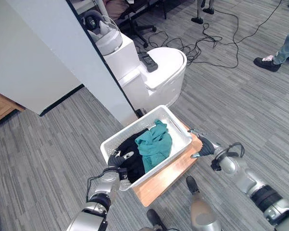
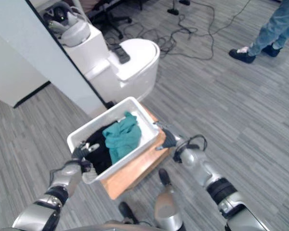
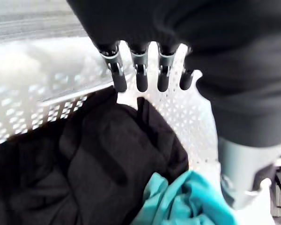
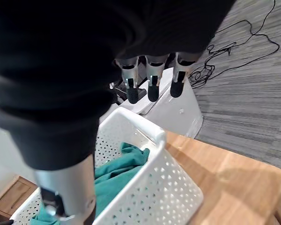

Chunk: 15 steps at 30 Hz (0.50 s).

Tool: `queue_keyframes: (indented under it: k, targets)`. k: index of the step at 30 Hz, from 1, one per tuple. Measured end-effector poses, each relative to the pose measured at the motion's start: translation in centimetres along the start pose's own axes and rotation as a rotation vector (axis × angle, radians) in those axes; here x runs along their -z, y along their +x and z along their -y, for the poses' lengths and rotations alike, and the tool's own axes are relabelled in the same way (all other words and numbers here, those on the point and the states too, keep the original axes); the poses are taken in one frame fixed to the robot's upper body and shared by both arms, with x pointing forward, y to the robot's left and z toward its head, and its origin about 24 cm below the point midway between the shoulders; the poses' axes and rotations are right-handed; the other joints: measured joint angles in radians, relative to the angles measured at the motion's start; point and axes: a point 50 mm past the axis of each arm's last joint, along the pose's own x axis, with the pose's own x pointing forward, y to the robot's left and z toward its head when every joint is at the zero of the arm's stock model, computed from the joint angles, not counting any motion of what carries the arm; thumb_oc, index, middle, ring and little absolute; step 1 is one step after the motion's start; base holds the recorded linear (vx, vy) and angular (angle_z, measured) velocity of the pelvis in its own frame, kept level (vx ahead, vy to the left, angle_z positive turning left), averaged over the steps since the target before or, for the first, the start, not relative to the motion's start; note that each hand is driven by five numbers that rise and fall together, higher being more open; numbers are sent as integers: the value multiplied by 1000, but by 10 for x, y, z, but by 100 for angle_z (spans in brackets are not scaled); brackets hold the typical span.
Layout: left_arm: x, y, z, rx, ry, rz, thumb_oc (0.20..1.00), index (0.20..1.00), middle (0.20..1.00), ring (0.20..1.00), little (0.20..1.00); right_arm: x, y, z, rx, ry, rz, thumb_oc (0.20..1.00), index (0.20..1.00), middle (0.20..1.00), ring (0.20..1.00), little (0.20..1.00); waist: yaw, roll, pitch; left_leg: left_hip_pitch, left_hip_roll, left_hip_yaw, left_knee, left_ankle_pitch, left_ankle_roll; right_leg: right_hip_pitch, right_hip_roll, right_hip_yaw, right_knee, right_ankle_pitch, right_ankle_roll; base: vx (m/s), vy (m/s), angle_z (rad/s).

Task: Tidy up the quilt and then pick up the clothes from the bed and put them into the laundry hamper.

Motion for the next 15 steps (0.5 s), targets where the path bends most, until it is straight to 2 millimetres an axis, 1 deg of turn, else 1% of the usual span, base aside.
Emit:
queue_keyframes:
  k: [1,2,3,4,6,7,9,11,12,13,14,15]
  targets:
    - [-1,-1,-4,-11,-12,13,1000,1000,1000,1000,1000,5,-4,-4,0,22,-18,1000,1000,1000,1000,1000,2,0,0,10,2,-5,0,-3,-4,11,0,-5,0,-3,-1,6,-40,17]
    - [-3,-3,-14,-37,-15,35,1000,1000,1000,1000,1000,18,-14,-16,-20,72,-85,1000,1000,1000,1000,1000,8,-1,0,25,9,-18,0,-13,-7,32,1,-17,0,-12,-5,14,-38,17]
    - [-3,-6,-17,-44,-17,47,1000,1000,1000,1000,1000,29,-20,-23,-8,126,-139,1000,1000,1000,1000,1000,15,-2,-1,30,14,-21,0,-19,-5,41,4,-22,0,-16,-11,11,-44,18]
    - [-5,-11,-21,-56,-24,93,1000,1000,1000,1000,1000,43,-27,-38,-4,212,-243,1000,1000,1000,1000,1000,22,-7,-5,35,20,-26,0,-21,-8,48,9,-27,0,-19,-15,3,-22,12]
    - [-6,-18,-26,-54,-20,132,1000,1000,1000,1000,1000,61,-38,-58,-4,314,-378,1000,1000,1000,1000,1000,33,-9,-7,35,25,-47,0,-20,-10,59,12,-42,0,-19,-15,-2,-16,20]
    - [-4,-21,-27,-53,-23,146,1000,1000,1000,1000,1000,71,-49,-72,-28,350,-461,1000,1000,1000,1000,1000,50,-10,-8,37,27,-53,0,-13,-6,64,13,-51,0,-19,-15,-5,4,20]
    - [5,-26,-31,-65,-55,127,1000,1000,1000,1000,1000,78,-56,-84,-39,403,-531,1000,1000,1000,1000,1000,55,-16,-11,36,27,-67,0,-10,-6,70,12,-61,1,-19,-15,-6,30,18]
    - [23,-35,-35,-67,-59,81,1000,1000,1000,1000,1000,87,-67,-104,-14,520,-666,1000,1000,1000,1000,1000,59,-27,-18,49,30,-80,0,-9,-6,96,12,-79,1,-23,-22,3,32,25]
    - [37,-41,-38,-69,-55,36,1000,1000,1000,1000,1000,94,-81,-121,-32,582,-777,1000,1000,1000,1000,1000,70,-38,-36,62,31,-91,0,-11,-7,111,13,-83,0,-30,-23,-15,27,25]
    - [49,-46,-42,-76,-40,-8,1000,1000,1000,1000,1000,97,-91,-133,-83,560,-833,1000,1000,1000,1000,1000,88,-47,-57,64,33,-101,0,-15,-8,120,12,-94,0,-36,-25,-15,27,22]
    - [56,-48,-43,-80,-37,-33,1000,1000,1000,1000,1000,97,-96,-139,-112,547,-856,1000,1000,1000,1000,1000,100,-51,-70,61,32,-104,0,-14,-7,121,10,-102,0,-36,-25,-10,21,27]
    - [71,-53,-47,-91,-21,-95,1000,1000,1000,1000,1000,97,-103,-149,-152,538,-893,1000,1000,1000,1000,1000,106,-66,-89,63,31,-118,0,-13,-6,128,9,-109,0,-39,-26,2,18,27]
